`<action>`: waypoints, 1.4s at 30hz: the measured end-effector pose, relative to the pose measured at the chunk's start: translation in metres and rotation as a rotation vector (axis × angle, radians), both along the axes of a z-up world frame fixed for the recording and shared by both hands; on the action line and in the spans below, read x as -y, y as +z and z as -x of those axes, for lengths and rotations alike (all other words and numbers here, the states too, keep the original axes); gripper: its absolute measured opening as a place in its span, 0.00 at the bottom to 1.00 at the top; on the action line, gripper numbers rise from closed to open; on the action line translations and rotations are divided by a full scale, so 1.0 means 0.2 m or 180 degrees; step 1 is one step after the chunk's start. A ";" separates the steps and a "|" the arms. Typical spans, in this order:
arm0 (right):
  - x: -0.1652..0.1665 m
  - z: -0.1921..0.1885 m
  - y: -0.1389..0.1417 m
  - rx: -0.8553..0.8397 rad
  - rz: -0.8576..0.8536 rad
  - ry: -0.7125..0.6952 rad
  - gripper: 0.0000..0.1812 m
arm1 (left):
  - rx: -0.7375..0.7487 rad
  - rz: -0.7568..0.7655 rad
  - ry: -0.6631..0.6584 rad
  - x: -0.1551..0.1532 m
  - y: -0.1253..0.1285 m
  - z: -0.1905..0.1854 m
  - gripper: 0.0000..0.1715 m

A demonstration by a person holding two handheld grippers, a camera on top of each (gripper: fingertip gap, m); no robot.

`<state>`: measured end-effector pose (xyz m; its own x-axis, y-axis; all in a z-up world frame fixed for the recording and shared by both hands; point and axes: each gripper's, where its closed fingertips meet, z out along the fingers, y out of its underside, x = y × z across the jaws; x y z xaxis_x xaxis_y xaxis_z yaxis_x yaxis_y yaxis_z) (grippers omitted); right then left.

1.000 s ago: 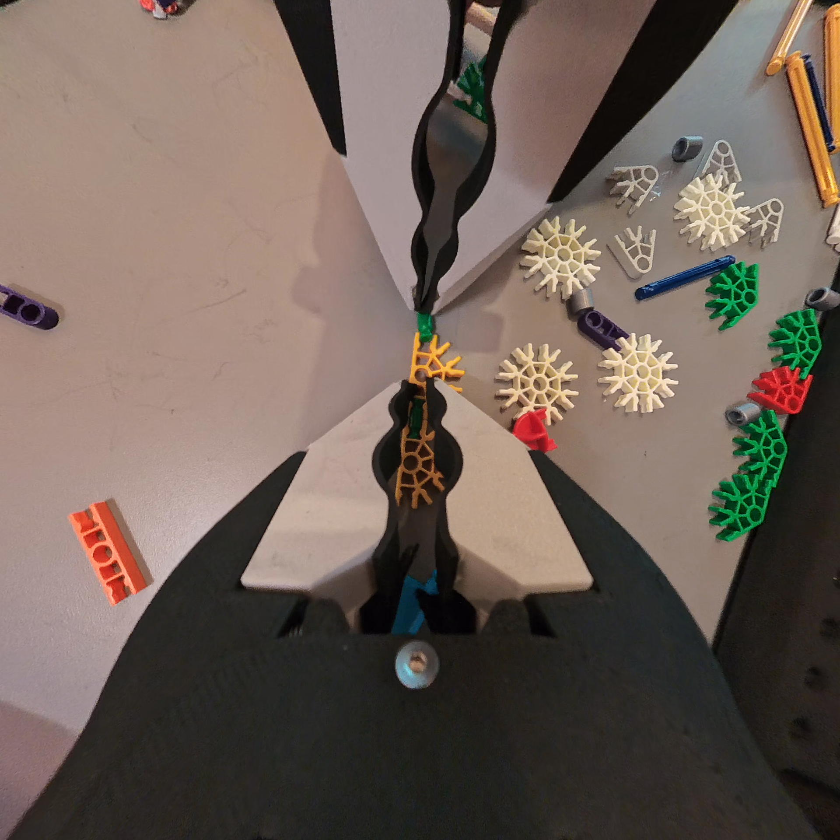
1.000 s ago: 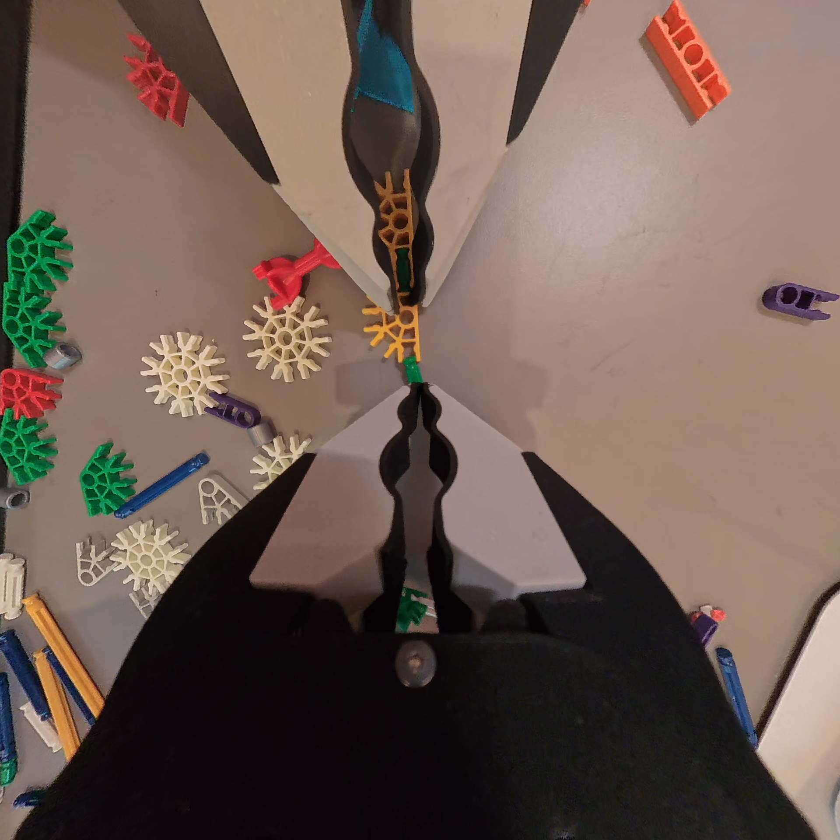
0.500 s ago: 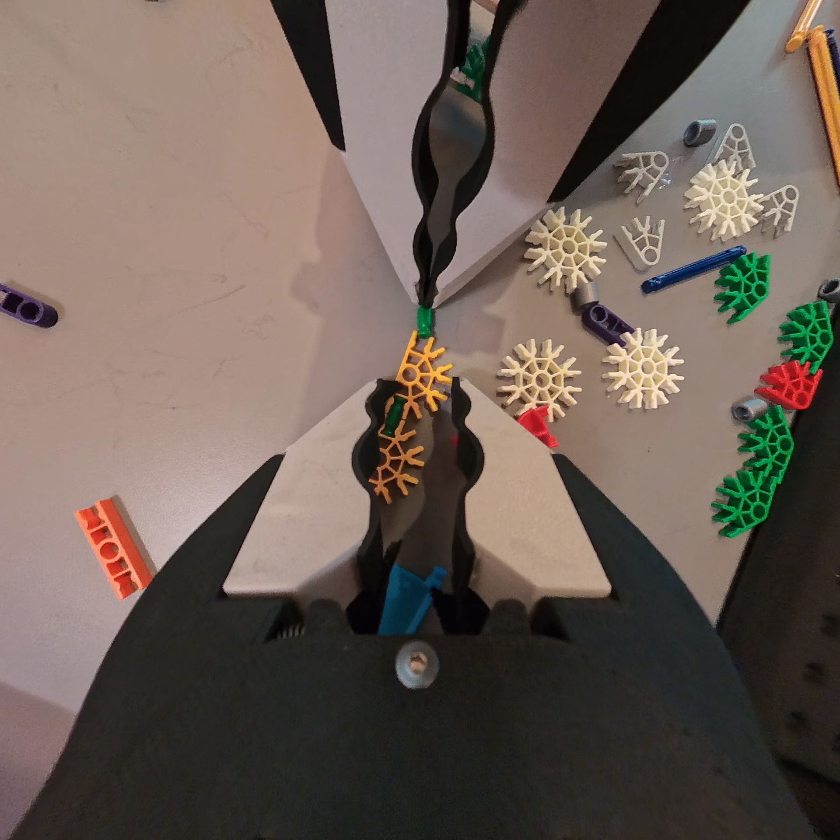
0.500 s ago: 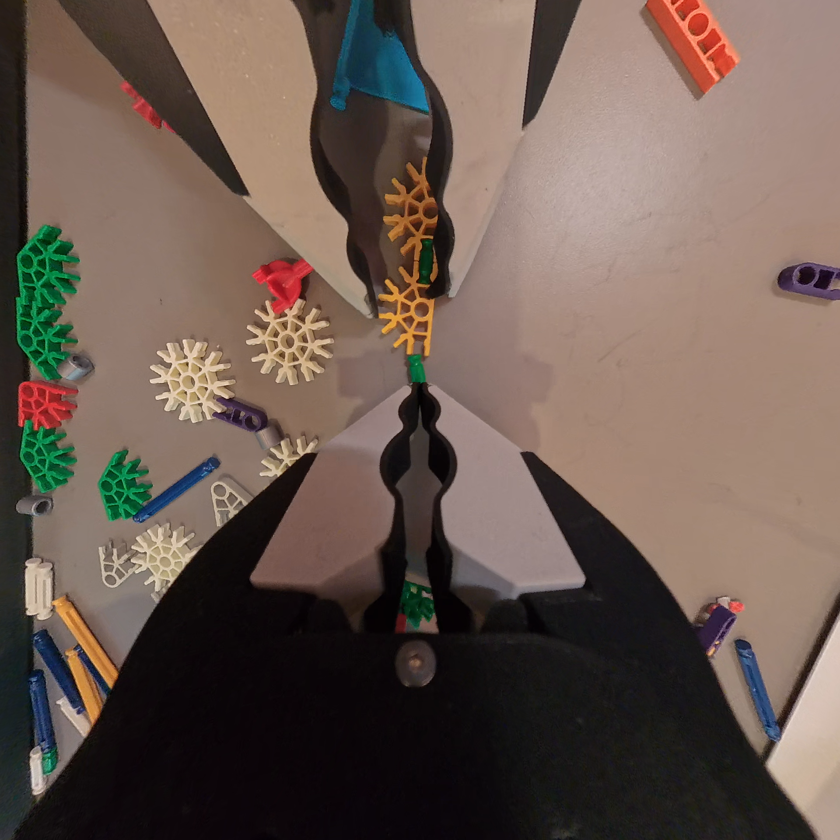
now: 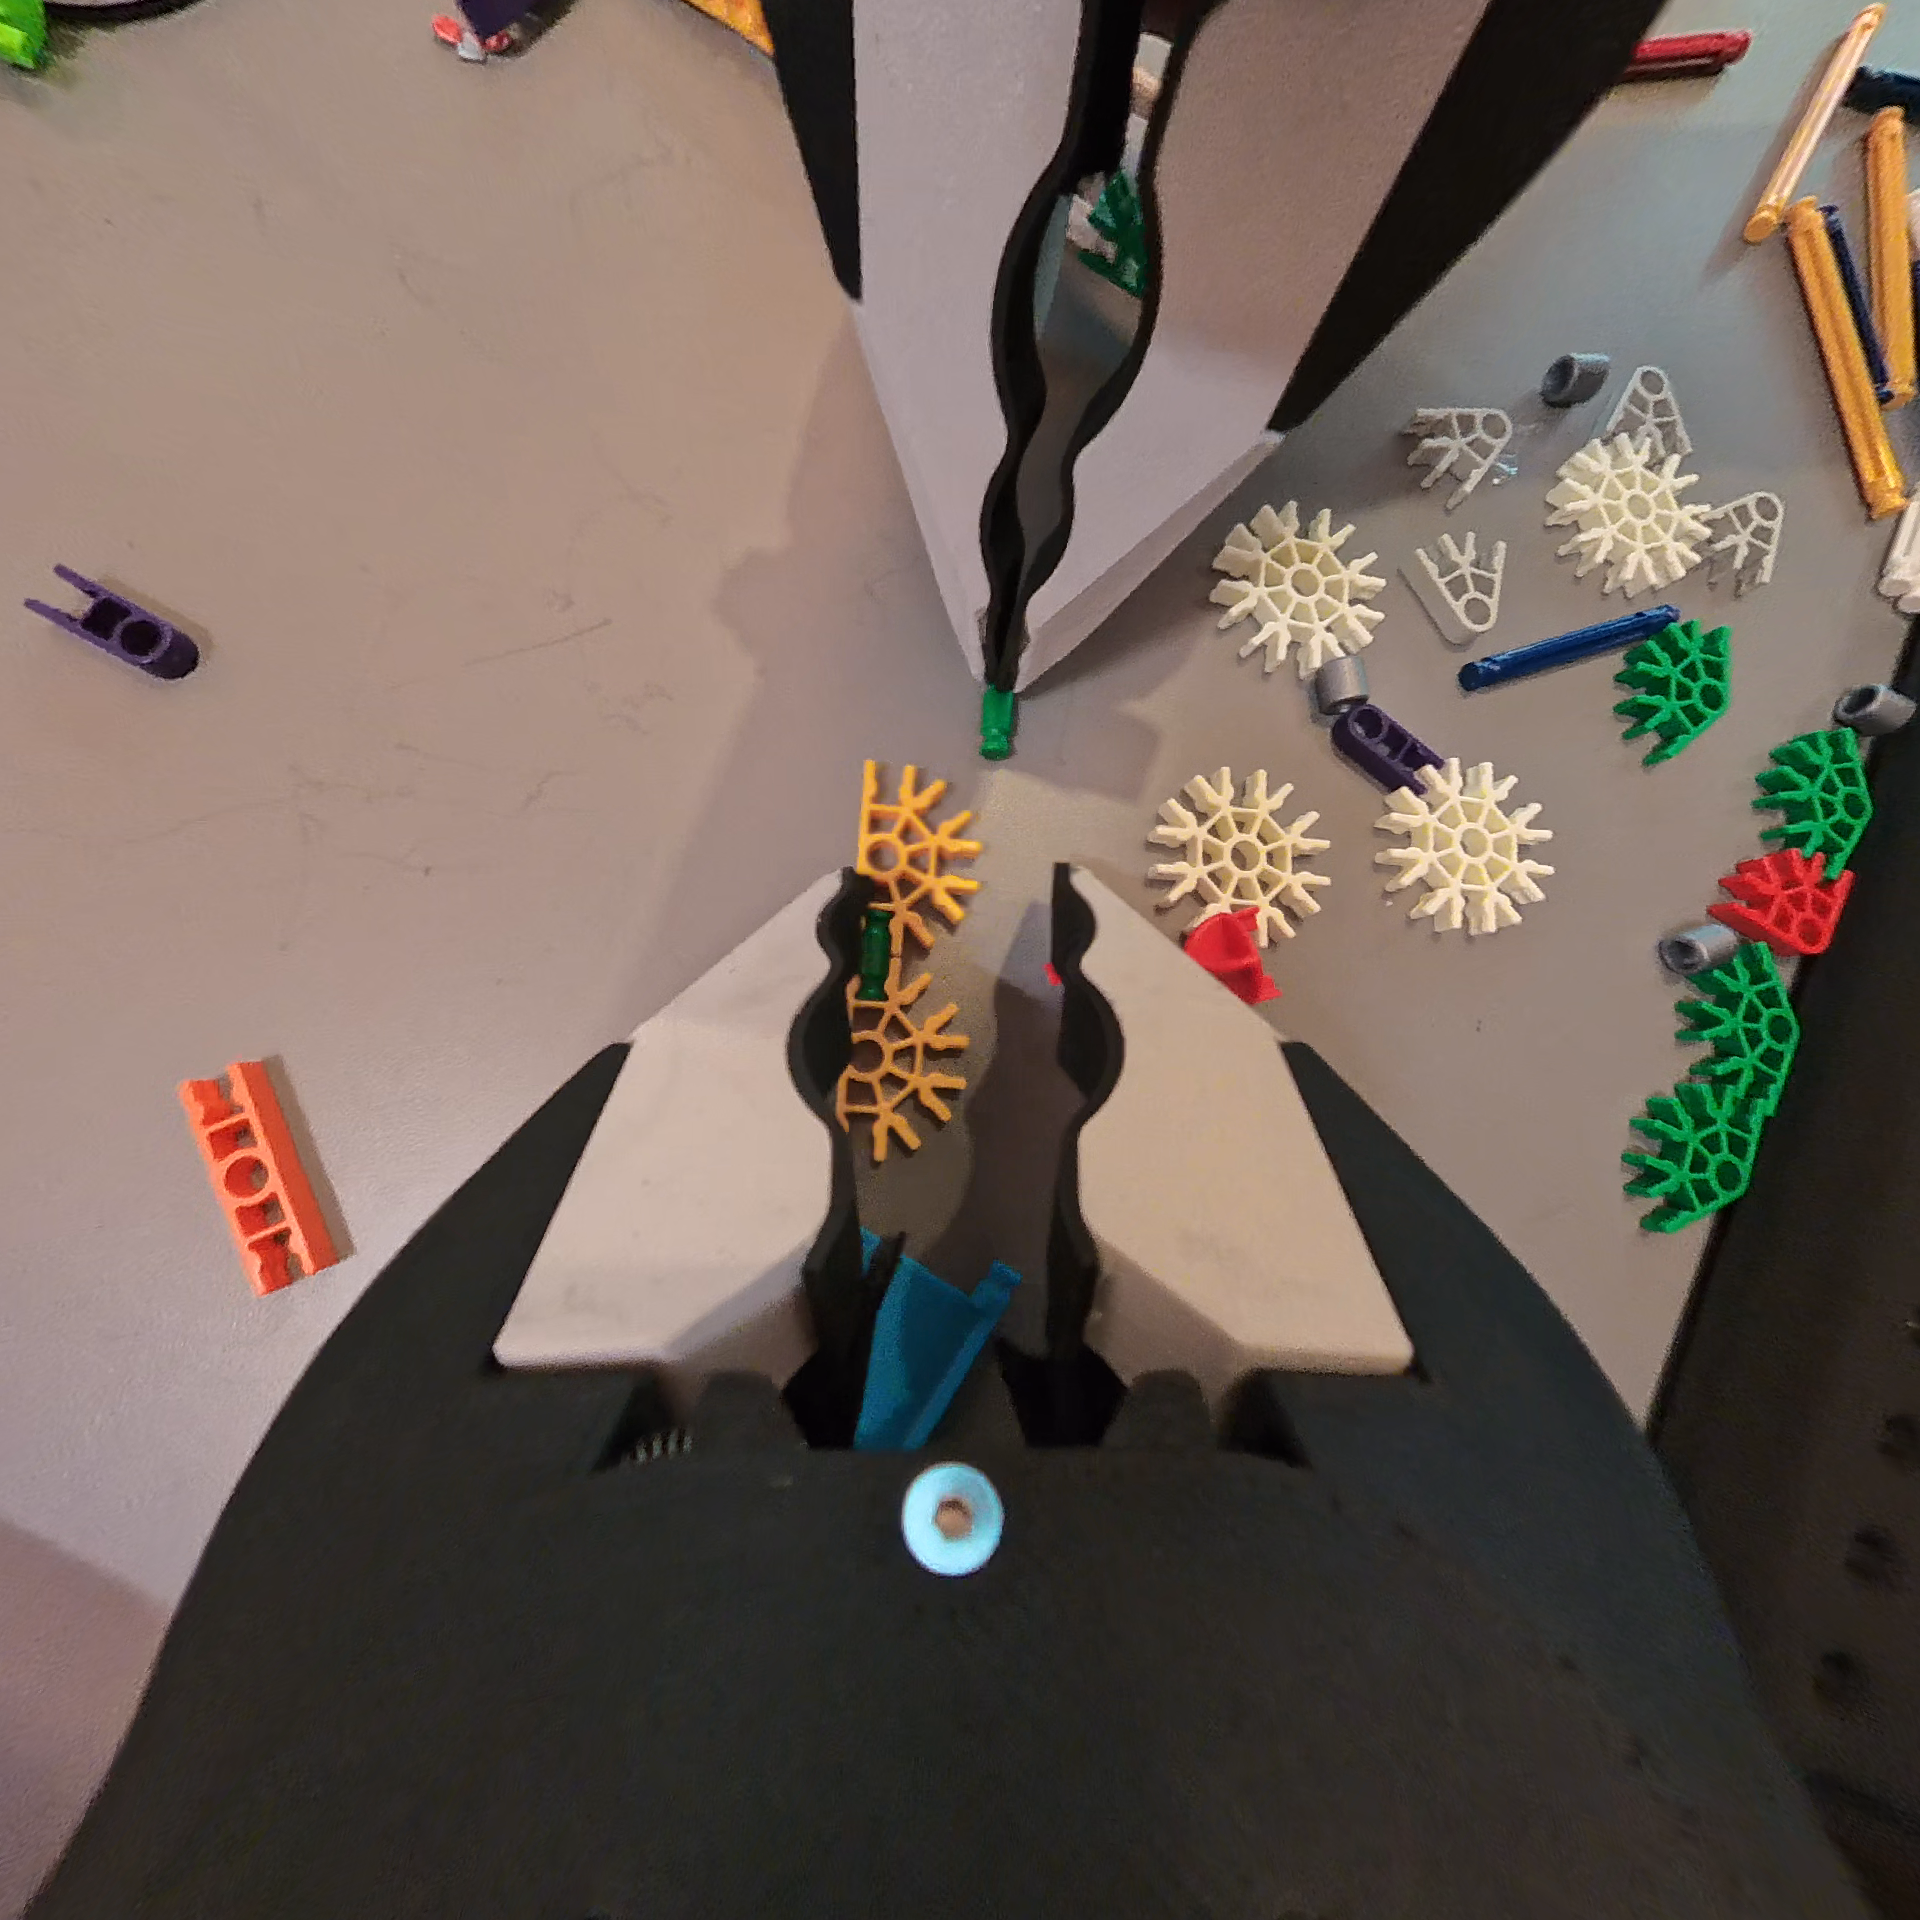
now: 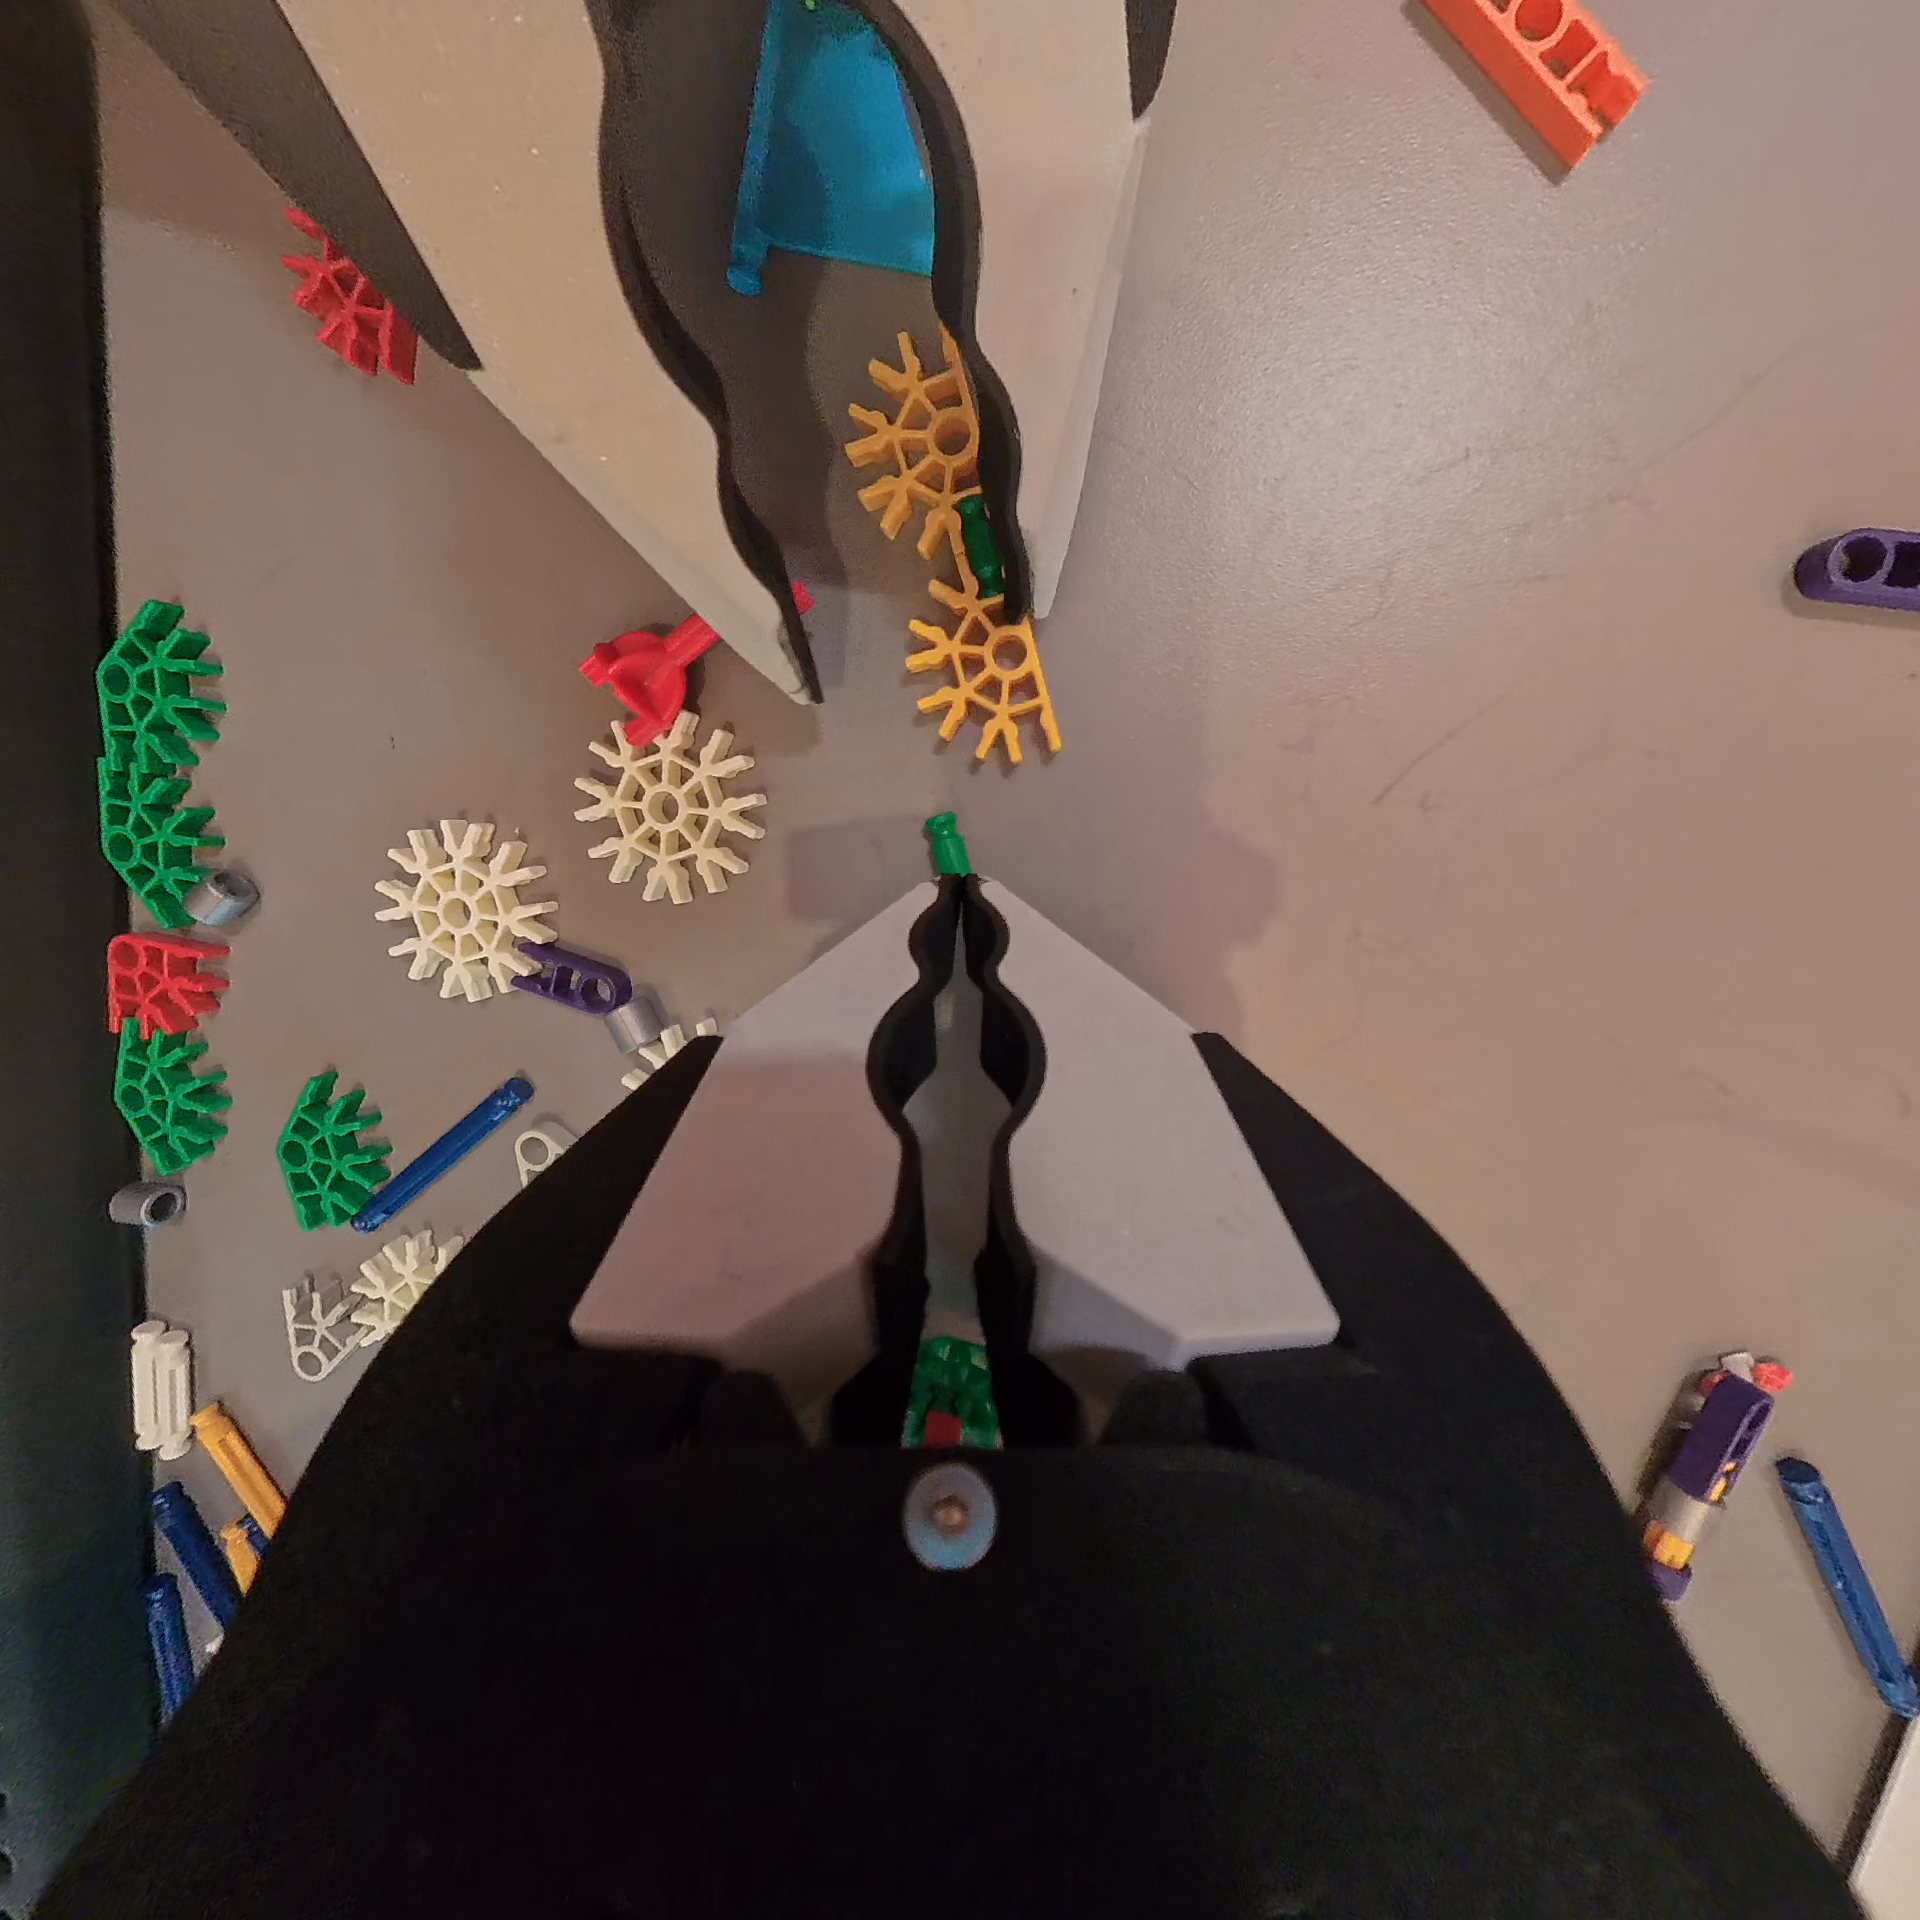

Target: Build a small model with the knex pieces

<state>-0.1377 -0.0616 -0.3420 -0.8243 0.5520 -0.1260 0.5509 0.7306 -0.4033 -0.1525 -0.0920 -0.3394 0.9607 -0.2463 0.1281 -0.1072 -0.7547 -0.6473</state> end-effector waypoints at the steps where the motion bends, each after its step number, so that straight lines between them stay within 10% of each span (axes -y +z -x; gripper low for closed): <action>1: 0.00 0.00 0.00 -0.0003 0.0001 -0.0003 0.00 | -0.0003 0.0010 -0.0045 0.01 0.00 0.00 0.21; 42: 0.08 0.13 0.00 -0.0257 0.0113 0.0150 0.09 | -0.0220 0.0038 -0.0073 -0.03 -0.02 0.06 0.24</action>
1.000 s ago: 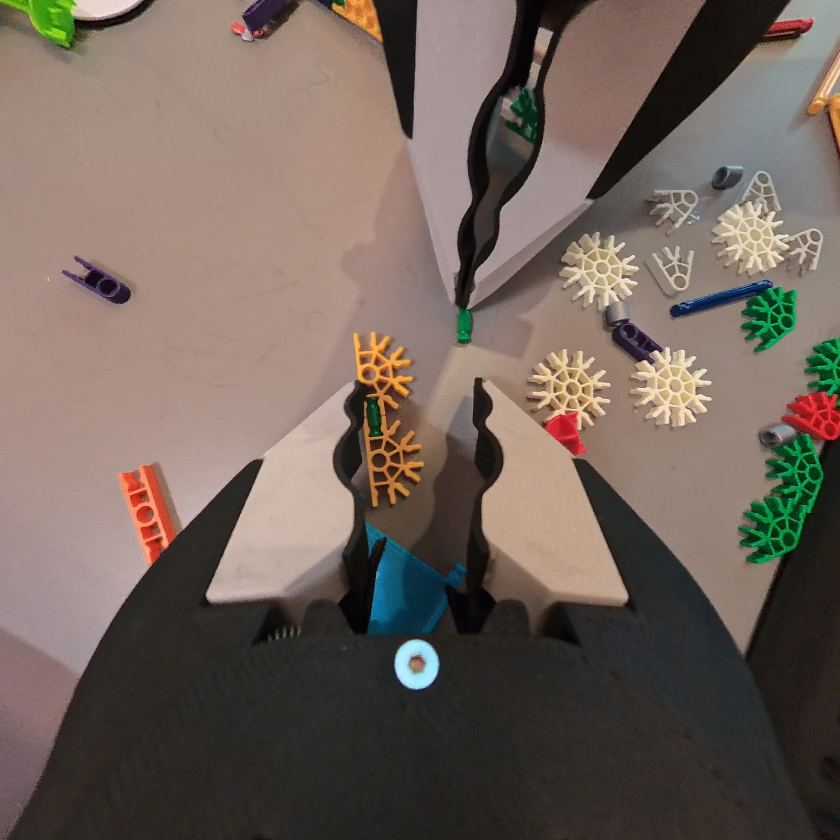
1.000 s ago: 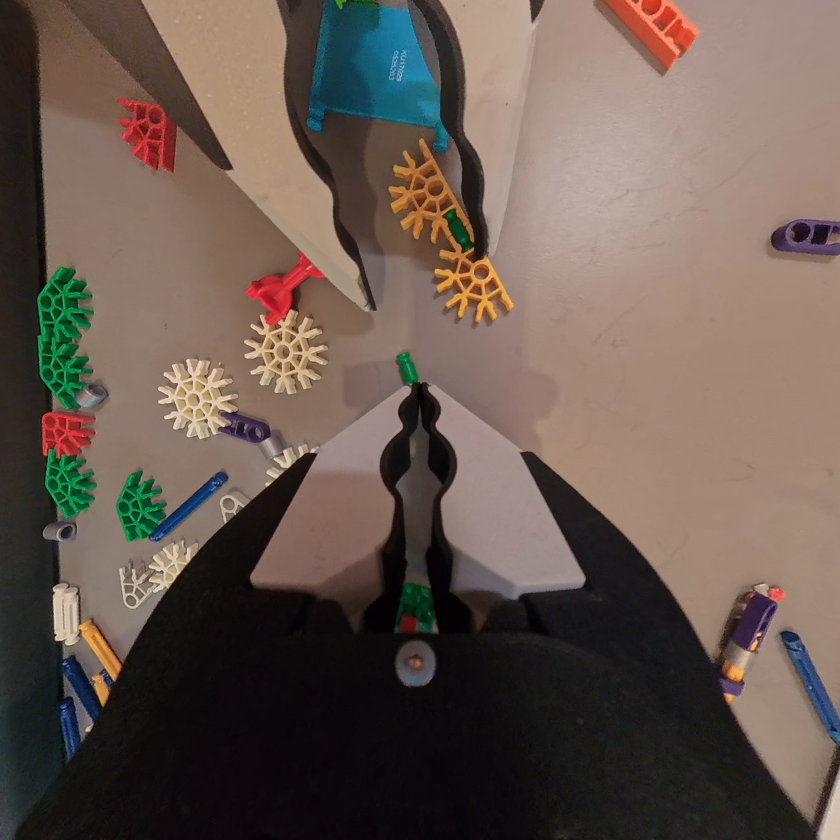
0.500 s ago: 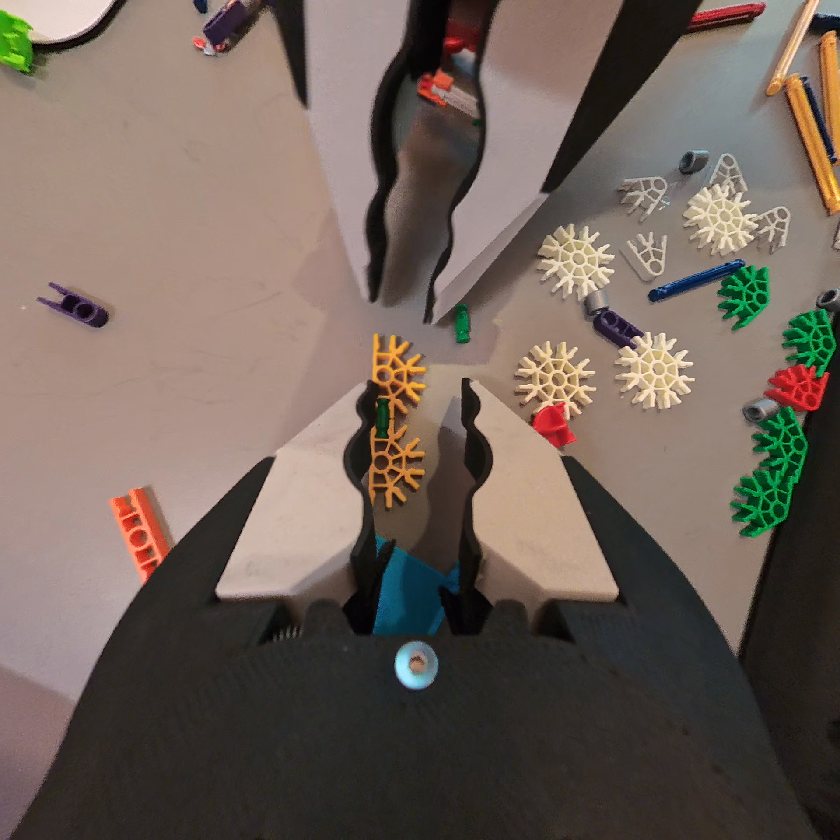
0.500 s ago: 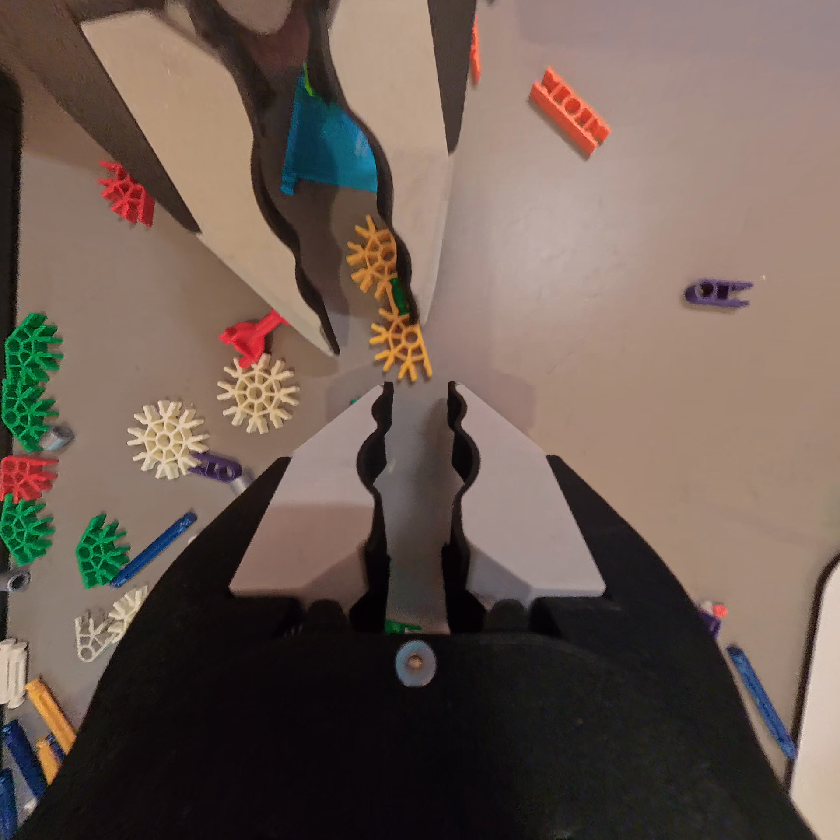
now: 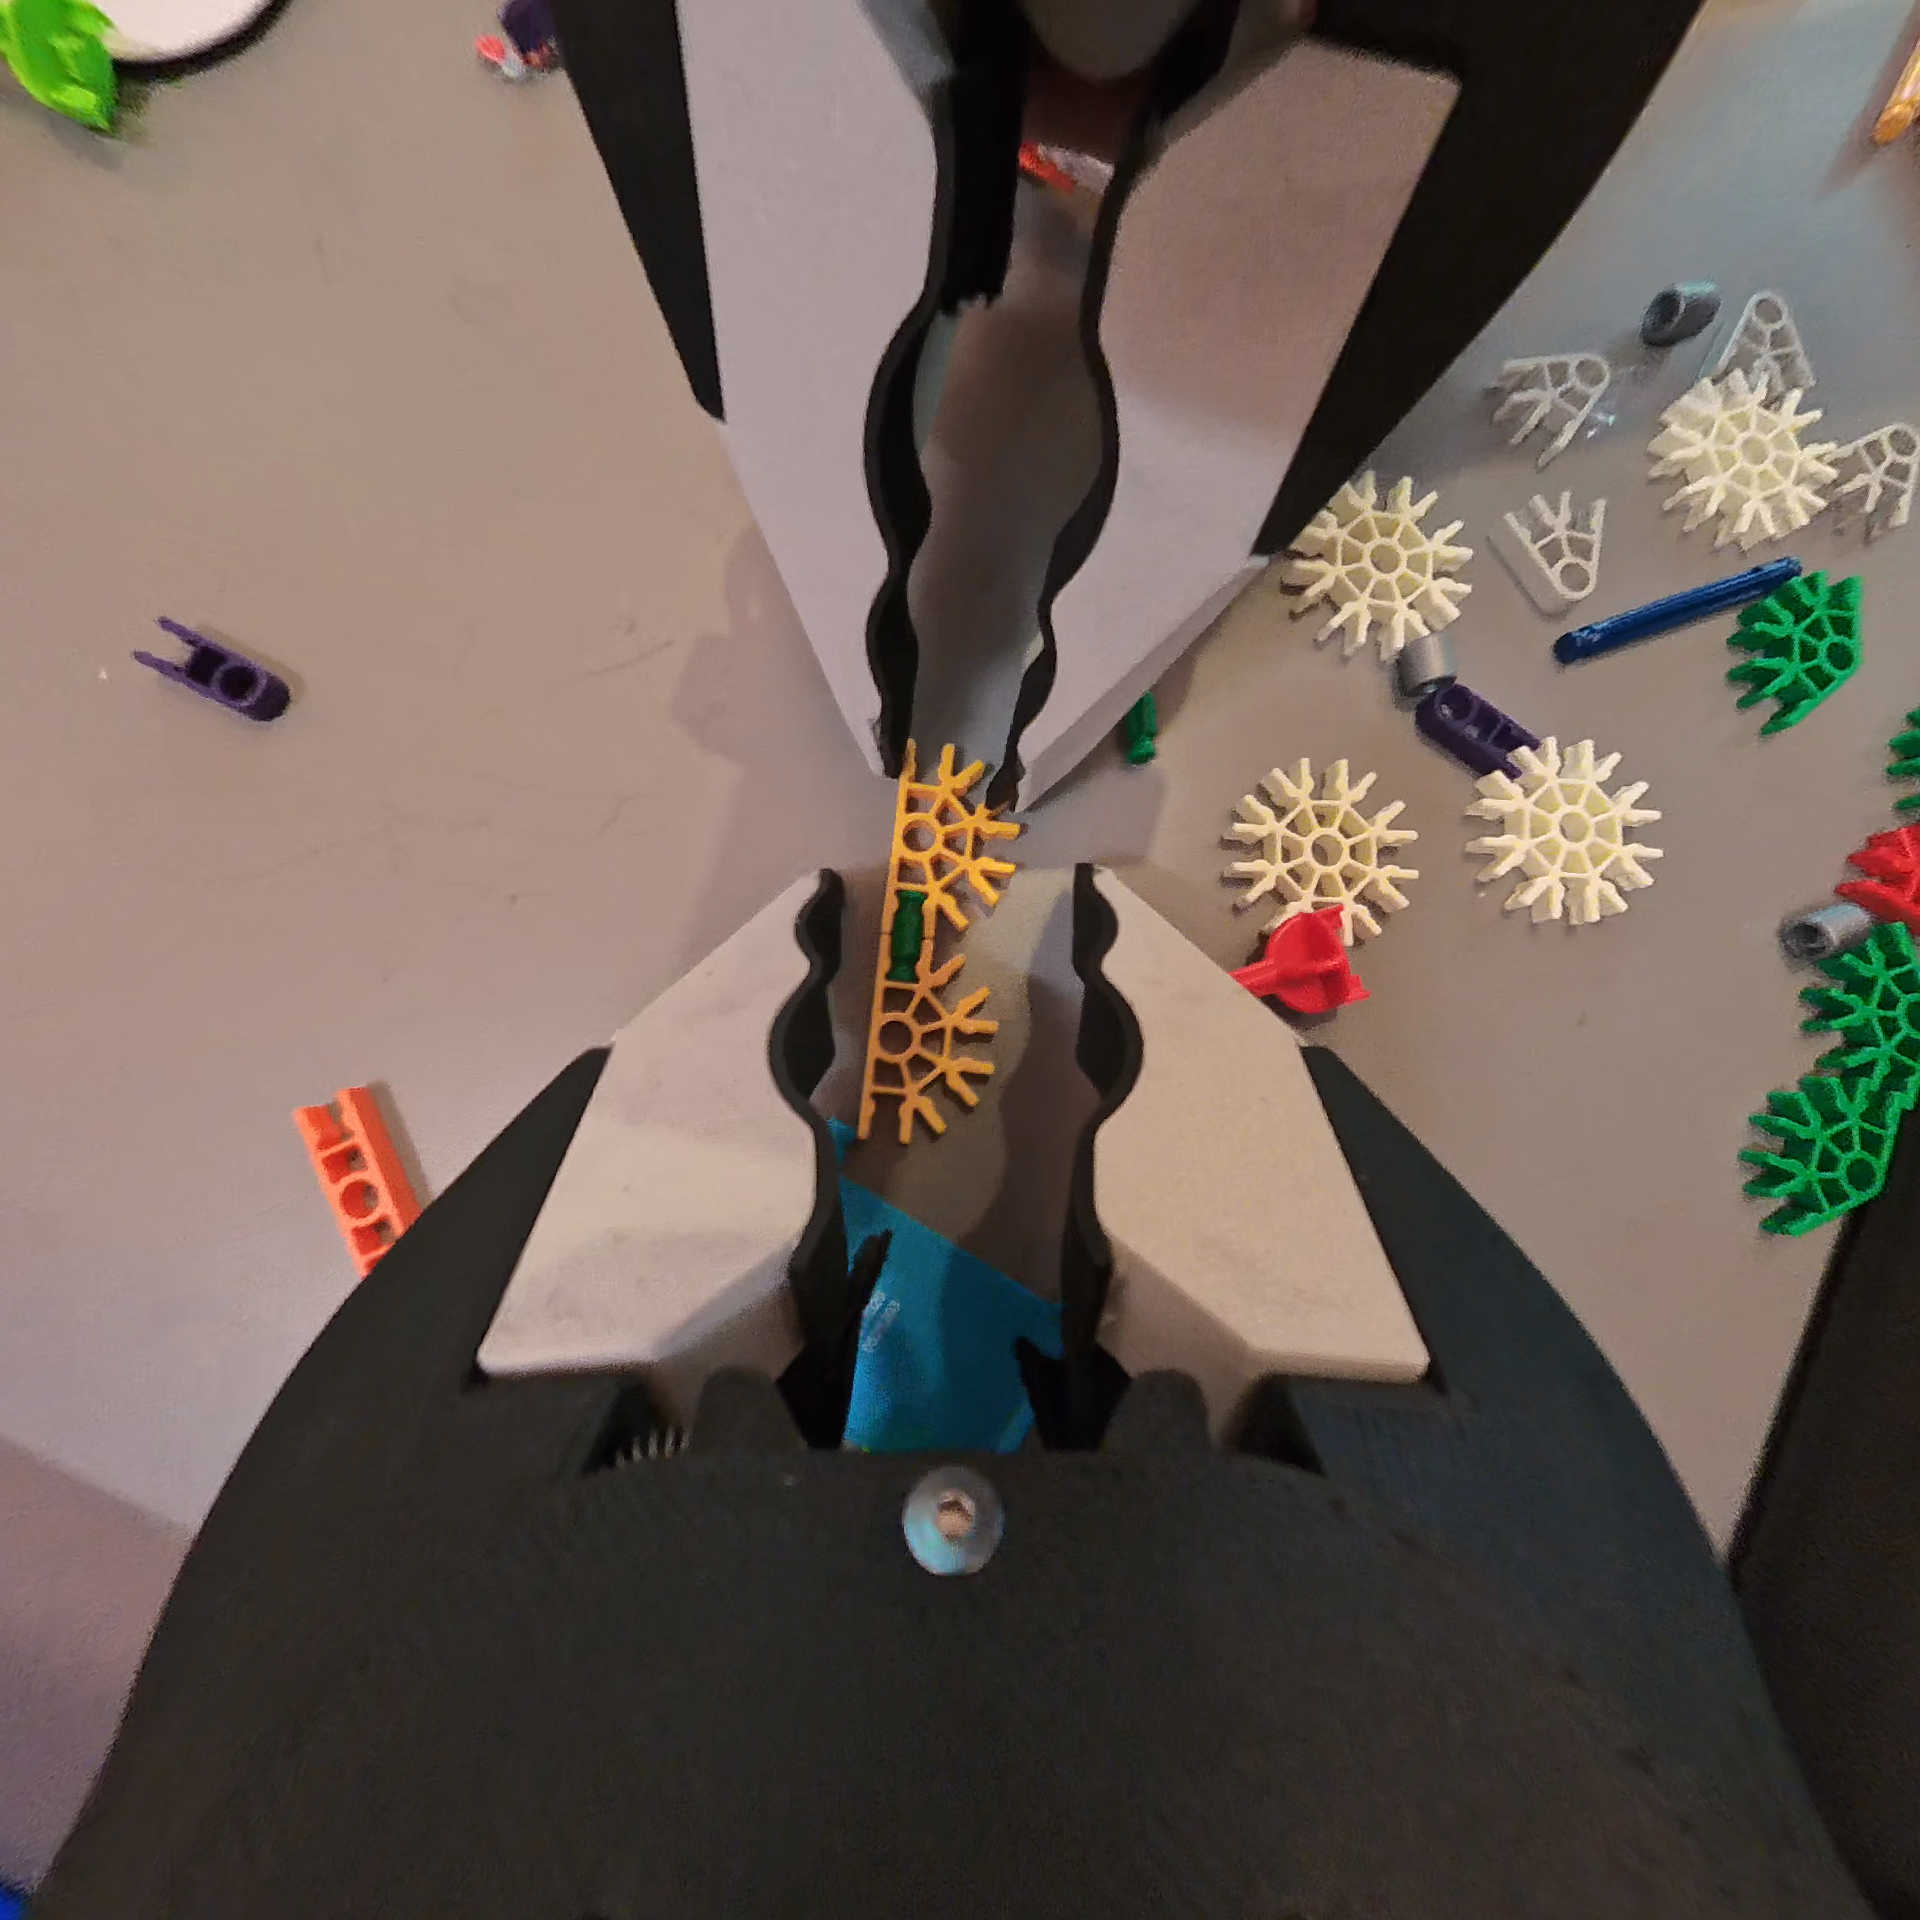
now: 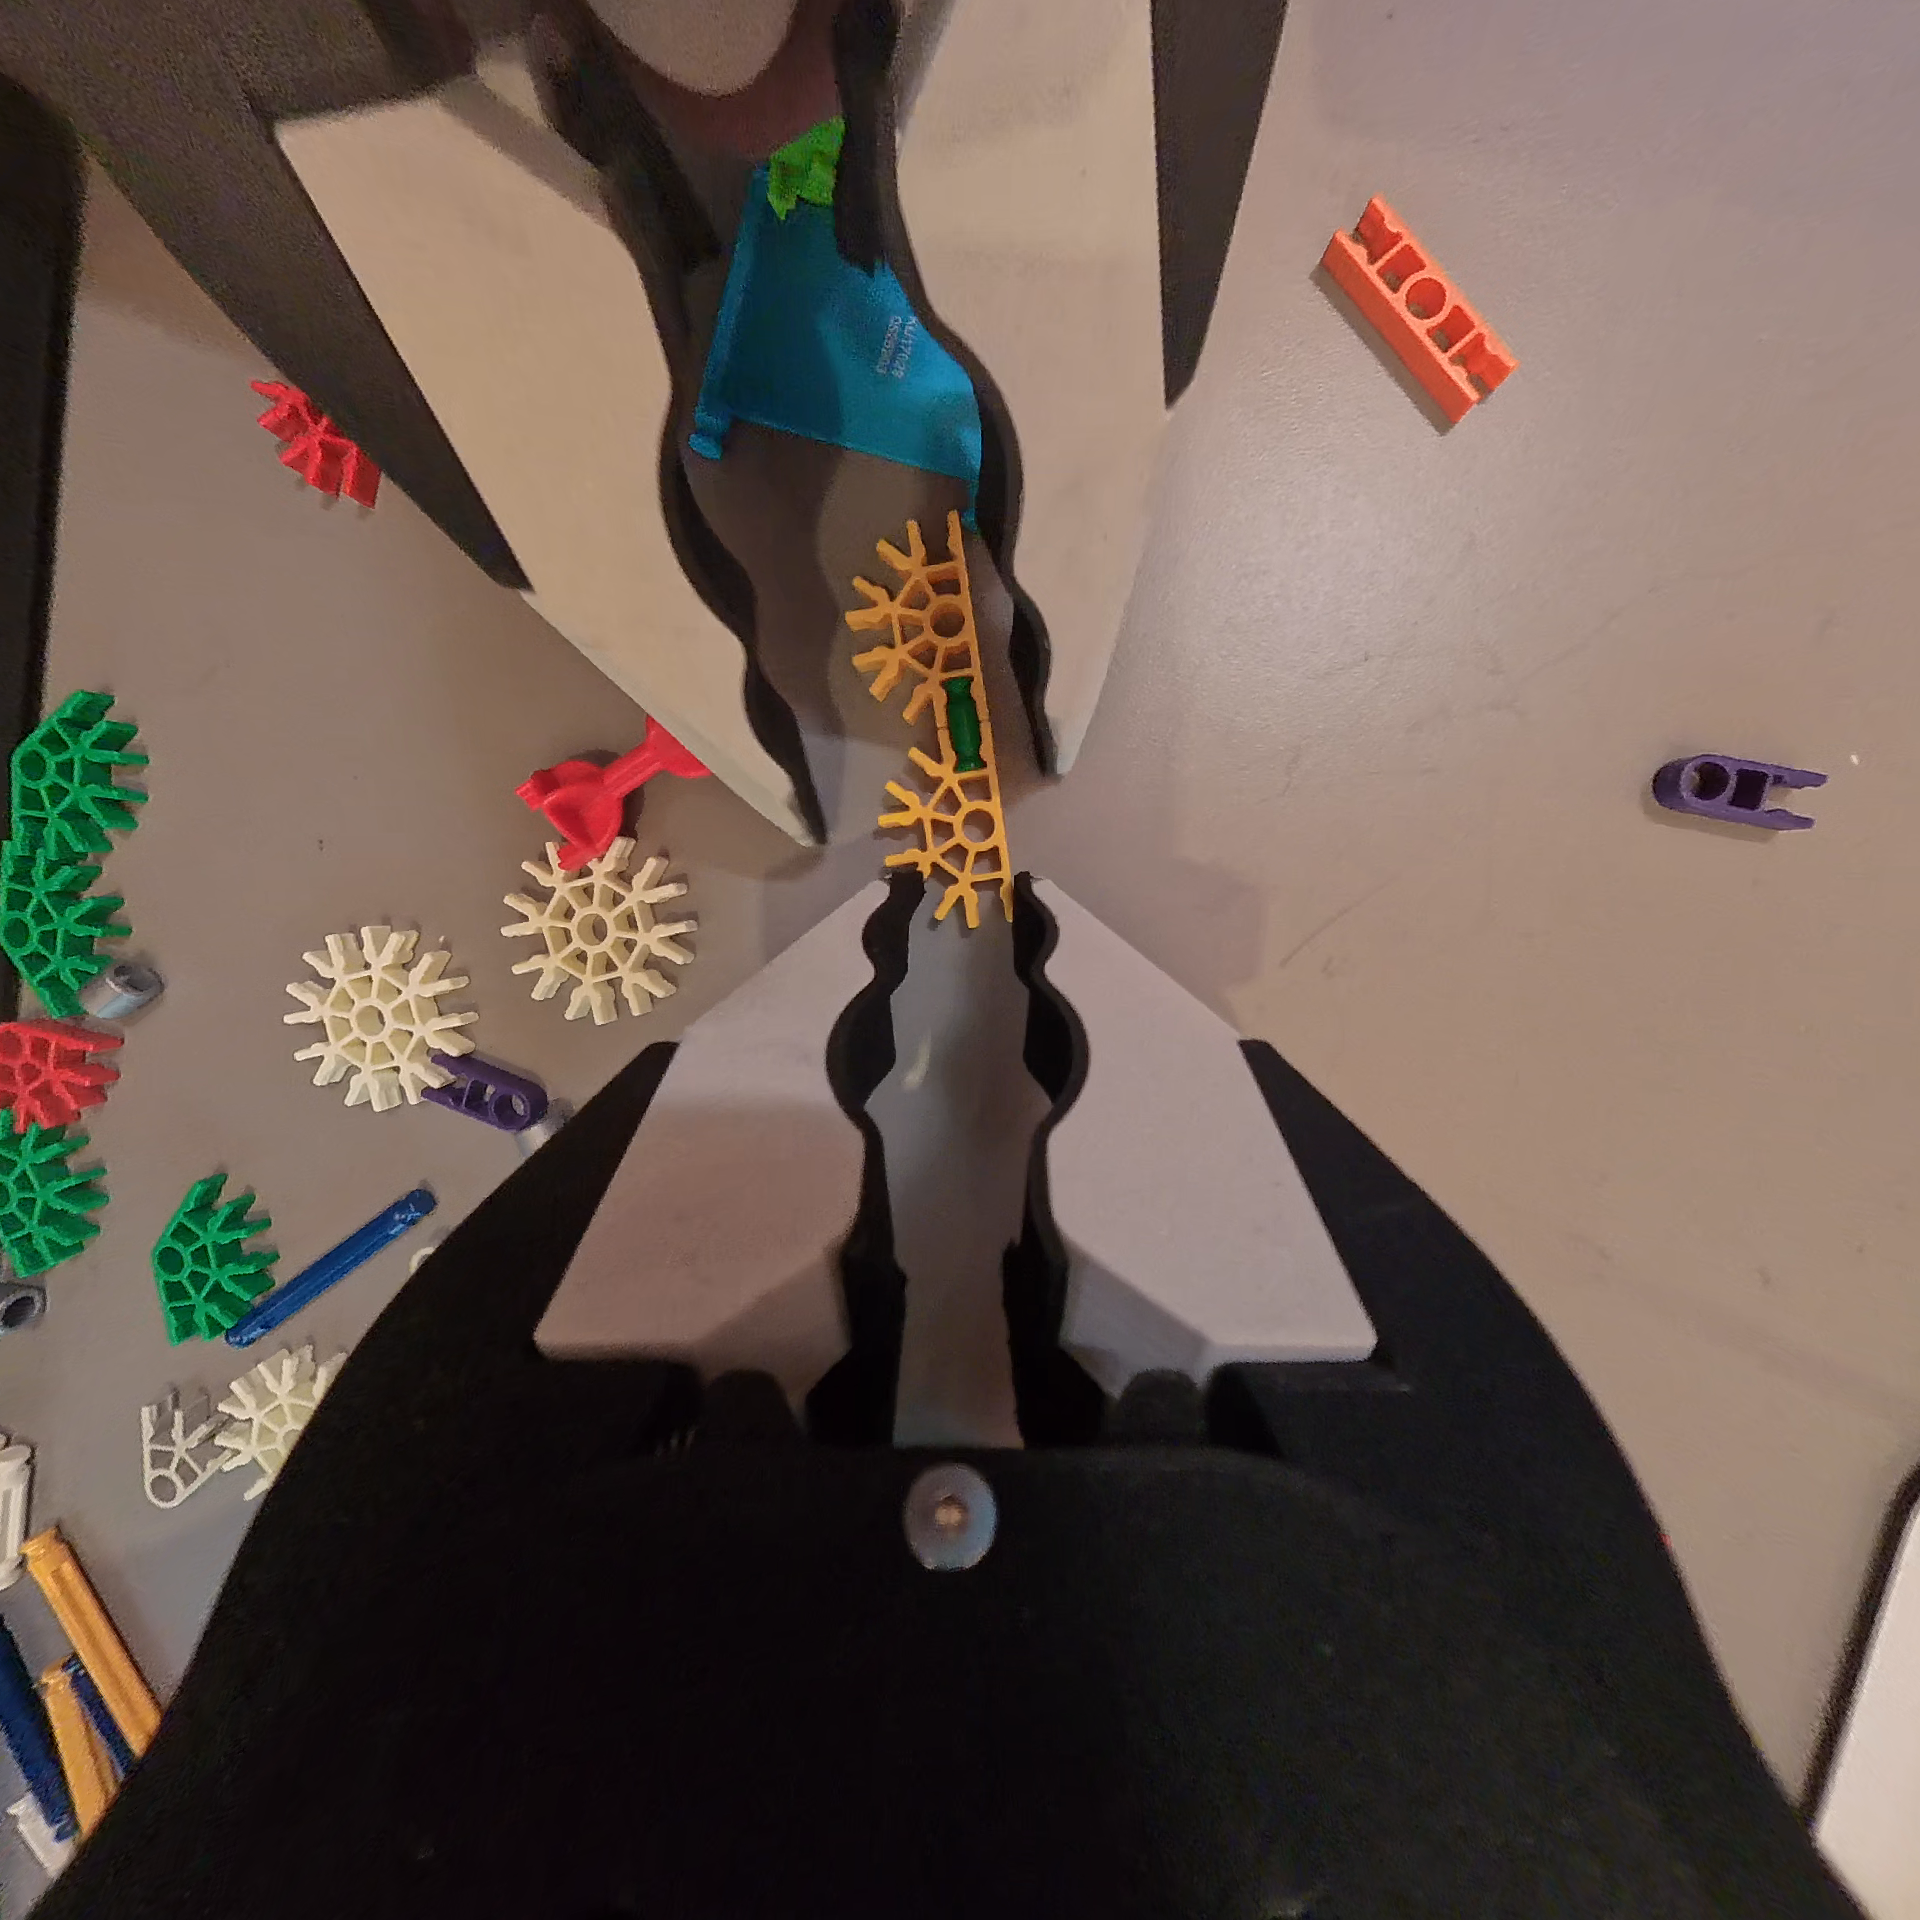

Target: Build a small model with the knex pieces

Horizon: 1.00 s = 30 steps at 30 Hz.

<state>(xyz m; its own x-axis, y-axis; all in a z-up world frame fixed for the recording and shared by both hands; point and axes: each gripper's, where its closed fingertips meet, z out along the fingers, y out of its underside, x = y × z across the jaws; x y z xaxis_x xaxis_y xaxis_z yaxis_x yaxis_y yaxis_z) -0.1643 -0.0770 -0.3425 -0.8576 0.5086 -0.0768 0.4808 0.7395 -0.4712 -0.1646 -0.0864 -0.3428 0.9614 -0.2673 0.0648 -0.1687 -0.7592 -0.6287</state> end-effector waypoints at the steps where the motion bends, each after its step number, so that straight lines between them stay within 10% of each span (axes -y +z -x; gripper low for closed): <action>1: 0.00 0.00 0.00 0.0016 0.0019 -0.0005 0.09 | -0.0032 0.0015 -0.0009 -0.01 -0.01 0.00 0.22; 30: -0.08 -0.19 0.07 0.0041 0.0017 -0.0003 0.05 | -0.0063 0.0038 0.0037 0.00 0.01 -0.21 0.11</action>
<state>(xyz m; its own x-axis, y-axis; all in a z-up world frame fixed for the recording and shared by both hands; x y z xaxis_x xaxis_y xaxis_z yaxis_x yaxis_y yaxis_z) -0.1270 -0.0611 -0.3294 -0.8559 0.5091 -0.0905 0.4876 0.7364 -0.4689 -0.1219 -0.0861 -0.3406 0.9656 -0.2553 0.0488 -0.1721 -0.7687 -0.6160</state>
